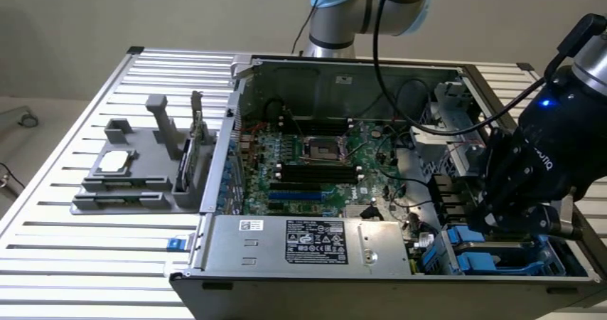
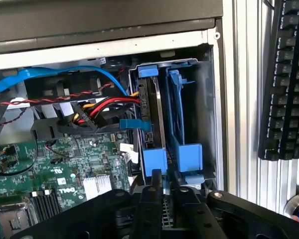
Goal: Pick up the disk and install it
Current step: 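Insert the second disk wire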
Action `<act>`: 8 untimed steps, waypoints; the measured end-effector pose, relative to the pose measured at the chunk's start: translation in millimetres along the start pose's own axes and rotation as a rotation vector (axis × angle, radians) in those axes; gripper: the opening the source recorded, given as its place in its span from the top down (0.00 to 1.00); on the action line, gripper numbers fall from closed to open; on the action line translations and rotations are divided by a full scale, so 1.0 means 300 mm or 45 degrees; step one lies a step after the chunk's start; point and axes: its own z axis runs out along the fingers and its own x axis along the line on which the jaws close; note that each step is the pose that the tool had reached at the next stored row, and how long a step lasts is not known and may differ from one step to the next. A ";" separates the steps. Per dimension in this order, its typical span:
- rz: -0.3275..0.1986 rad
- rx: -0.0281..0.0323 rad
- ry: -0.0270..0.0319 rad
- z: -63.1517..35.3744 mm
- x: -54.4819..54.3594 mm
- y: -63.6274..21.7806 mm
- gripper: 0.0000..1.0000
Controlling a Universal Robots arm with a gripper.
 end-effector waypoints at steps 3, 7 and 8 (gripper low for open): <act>0.000 0.0000 -0.0003 0.000 0.000 0.000 0.89; 0.000 0.0000 -0.0003 0.000 0.000 0.000 0.89; 0.000 0.0000 -0.0003 0.000 0.000 0.000 0.89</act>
